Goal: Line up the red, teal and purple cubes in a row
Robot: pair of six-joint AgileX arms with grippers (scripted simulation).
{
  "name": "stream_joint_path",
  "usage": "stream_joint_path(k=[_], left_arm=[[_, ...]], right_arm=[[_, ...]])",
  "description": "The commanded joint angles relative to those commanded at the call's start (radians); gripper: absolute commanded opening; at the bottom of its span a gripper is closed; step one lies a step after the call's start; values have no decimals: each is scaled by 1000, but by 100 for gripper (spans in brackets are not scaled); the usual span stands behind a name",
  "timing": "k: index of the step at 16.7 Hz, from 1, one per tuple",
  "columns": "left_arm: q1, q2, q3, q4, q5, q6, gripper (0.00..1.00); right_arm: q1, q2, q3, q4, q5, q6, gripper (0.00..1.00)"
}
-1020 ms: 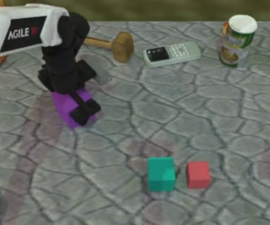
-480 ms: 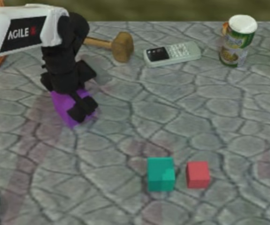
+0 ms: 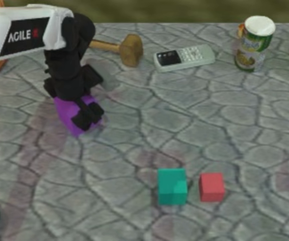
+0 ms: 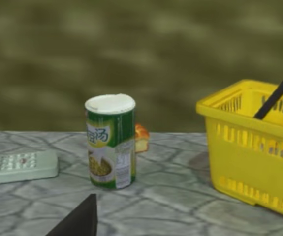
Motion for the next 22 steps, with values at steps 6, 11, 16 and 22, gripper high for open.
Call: stream_joint_path(k=[6,11,16,22], left_arm=[[0,0,0,0,0,0,0],[-1,-18,33,-41,3,2,0],[13,-65,143,-207,2,-1,0],[9,-76,158,-231,2,1,0]], right_arm=[[0,0,0,0,0,0,100],[0,0,0,0,0,0,100],[0,0,0,0,0,0,100],[0,0,0,0,0,0,100]])
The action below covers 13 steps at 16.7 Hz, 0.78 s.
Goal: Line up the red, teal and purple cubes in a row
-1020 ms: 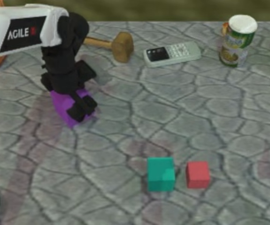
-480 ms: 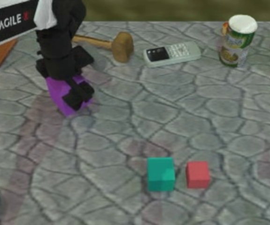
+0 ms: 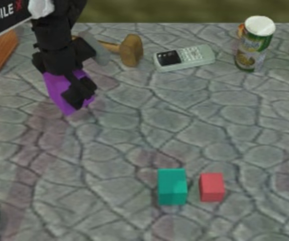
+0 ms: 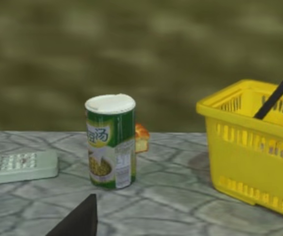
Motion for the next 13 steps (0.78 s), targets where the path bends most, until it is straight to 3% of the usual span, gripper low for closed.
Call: stream_joint_path(k=[4,13], left_arm=[[-63,-98,-110,34,-1,59,0],[-315,-463,-618,145,-1,296,0]], right_arm=[[0,0,0,0,0,0,100],[0,0,0,0,0,0,100]])
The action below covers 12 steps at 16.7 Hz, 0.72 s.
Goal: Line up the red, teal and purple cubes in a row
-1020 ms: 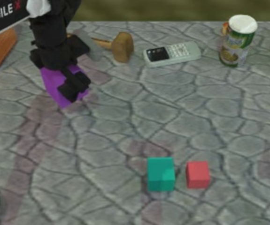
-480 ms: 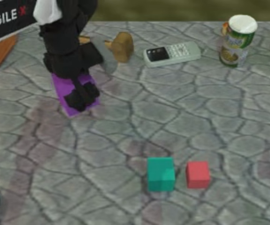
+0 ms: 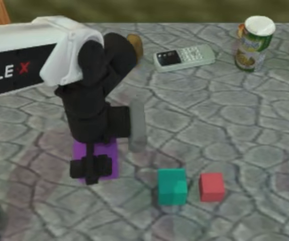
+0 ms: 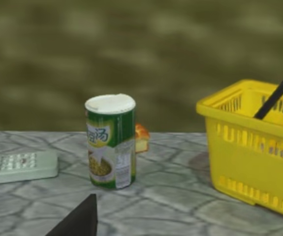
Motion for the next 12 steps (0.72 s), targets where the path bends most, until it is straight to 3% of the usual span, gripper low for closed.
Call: stream_joint_path(k=[8,12], left_arm=[[-21,-23,-44,26,-1,24,0],[-27,31,-123,174,-1,23,0]], right_arm=[[0,0,0,0,0,0,100],[0,0,0,0,0,0,100]])
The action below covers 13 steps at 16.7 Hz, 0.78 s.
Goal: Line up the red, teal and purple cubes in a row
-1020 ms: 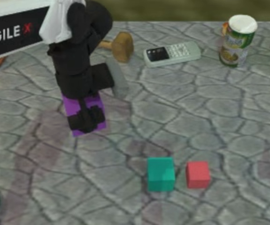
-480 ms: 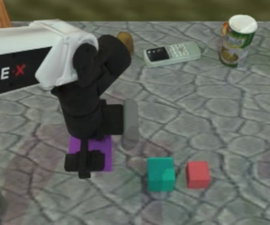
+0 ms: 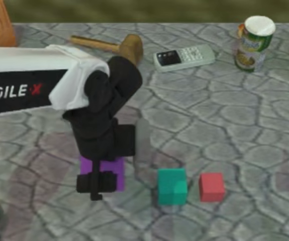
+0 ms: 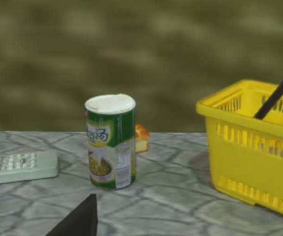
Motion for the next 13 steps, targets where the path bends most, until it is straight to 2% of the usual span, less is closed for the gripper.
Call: stream_joint_path(k=[3,7,13], left_arm=[[-2,41,-57,92,1,-2,0],[-2,47,-65,102,1,-2,0],[-2,47,-65,102,1,-2,45]], right_arm=[[0,0,0,0,0,0,100],[0,0,0,0,0,0,100],[0,0,0,0,0,0,100]])
